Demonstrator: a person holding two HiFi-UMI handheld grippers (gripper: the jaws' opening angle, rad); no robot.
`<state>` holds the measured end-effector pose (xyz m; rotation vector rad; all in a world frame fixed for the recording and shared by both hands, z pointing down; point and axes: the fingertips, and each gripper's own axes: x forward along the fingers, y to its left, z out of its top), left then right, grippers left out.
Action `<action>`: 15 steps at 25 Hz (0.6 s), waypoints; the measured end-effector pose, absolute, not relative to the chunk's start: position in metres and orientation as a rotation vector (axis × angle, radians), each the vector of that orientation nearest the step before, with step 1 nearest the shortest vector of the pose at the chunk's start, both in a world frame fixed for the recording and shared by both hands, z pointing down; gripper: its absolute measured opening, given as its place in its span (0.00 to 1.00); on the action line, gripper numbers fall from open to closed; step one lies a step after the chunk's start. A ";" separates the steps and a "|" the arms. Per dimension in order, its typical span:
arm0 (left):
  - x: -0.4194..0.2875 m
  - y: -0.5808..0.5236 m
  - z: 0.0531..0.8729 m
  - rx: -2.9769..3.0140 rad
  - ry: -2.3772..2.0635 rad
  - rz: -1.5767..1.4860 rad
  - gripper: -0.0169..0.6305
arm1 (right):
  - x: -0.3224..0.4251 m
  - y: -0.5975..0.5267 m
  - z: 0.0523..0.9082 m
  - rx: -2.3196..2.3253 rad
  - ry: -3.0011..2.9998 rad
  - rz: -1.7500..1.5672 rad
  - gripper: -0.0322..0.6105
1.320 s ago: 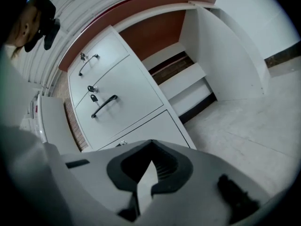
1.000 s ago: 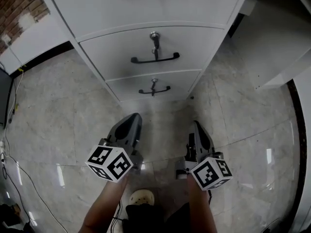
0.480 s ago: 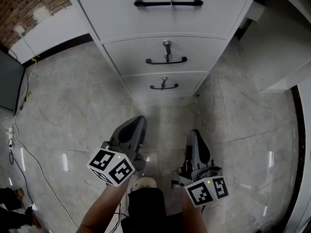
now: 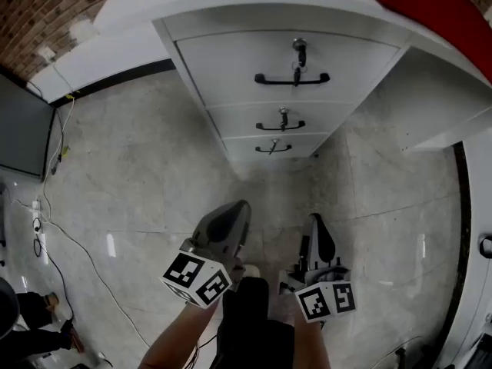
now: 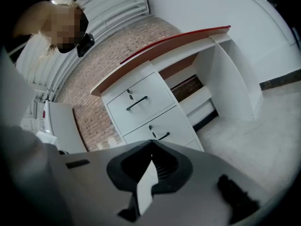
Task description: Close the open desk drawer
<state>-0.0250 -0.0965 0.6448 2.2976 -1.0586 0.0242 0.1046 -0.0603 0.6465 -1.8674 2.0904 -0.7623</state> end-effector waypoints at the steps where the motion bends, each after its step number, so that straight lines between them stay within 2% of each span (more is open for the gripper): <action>1: -0.027 -0.094 0.633 2.297 -1.049 0.032 0.04 | 0.103 -0.054 0.644 -1.902 2.086 -0.782 0.06; 8: -0.031 -0.075 0.549 2.314 -1.015 0.056 0.04 | 0.079 -0.016 0.584 -1.979 2.207 -0.934 0.06; 15: -0.021 -0.062 0.455 2.390 -0.992 0.062 0.04 | 0.078 -0.032 0.485 -1.968 2.311 -0.879 0.06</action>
